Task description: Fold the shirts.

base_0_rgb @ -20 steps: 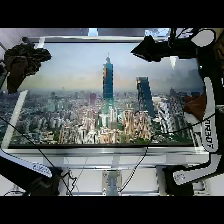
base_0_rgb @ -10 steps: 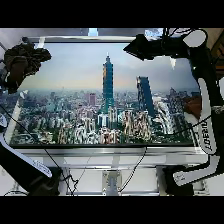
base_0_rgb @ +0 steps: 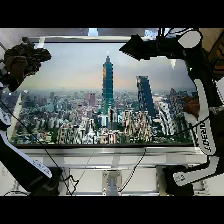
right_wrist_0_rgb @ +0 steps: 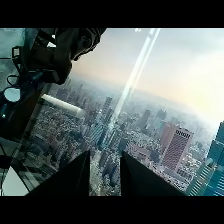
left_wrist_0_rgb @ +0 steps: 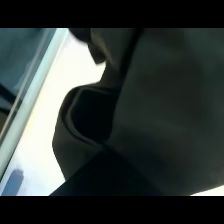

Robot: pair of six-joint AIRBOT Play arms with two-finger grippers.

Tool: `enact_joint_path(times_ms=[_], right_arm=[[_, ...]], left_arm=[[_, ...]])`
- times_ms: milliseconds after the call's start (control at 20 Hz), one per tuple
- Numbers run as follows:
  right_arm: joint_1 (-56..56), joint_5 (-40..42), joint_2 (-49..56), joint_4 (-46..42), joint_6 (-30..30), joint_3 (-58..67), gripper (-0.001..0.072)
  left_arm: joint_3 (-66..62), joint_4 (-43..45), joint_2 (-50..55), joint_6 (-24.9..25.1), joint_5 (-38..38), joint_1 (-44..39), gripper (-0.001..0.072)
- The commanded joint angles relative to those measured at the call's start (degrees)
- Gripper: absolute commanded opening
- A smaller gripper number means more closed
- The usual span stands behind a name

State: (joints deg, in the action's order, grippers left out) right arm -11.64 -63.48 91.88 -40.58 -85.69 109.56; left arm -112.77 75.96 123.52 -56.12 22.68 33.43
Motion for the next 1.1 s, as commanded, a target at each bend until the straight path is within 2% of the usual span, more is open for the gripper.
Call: enact_joint_path(times_ms=[0,150,350,400,600,700,900,1050], right_arm=[[-0.1,0.1,0.0,-0.4,0.0,0.0,0.0252],[-0.1,0.2,0.0,-2.1,0.0,0.0,0.0252],[-0.1,0.9,0.0,-6.3,0.0,0.0,0.0251],[-0.1,0.9,0.0,-7.4,0.0,0.0,0.0251],[-0.1,1.0,0.0,-11.0,0.0,0.0,0.0251],[-0.1,2.5,0.0,-15.6,0.0,0.0,0.0251],[1.3,9.8,0.0,-21.4,-4.1,0.0,0.025],[4.0,15.3,0.0,-21.3,-6.4,0.0,0.0251]], left_arm=[[-5.7,-9.0,-1.4,-0.9,5.8,-1.6,0.0015],[-5.7,-17.5,-5.7,2.4,10.0,-5.1,0.0014],[-5.7,-42.2,-10.7,14.2,21.2,-11.9,0.0014],[-5.7,-46.6,-12.0,15.2,24.4,-14.2,0.0013],[-5.7,-50.3,-17.7,15.2,36.2,-27.2,0.0013],[-5.7,-53.1,-20.8,13.0,40.5,-35.6,0.0013],[-5.7,-57.6,-23.3,6.7,45.0,-52.9,0.0013],[-4.8,-56.0,-23.3,6.3,47.5,-65.4,0.0014]])
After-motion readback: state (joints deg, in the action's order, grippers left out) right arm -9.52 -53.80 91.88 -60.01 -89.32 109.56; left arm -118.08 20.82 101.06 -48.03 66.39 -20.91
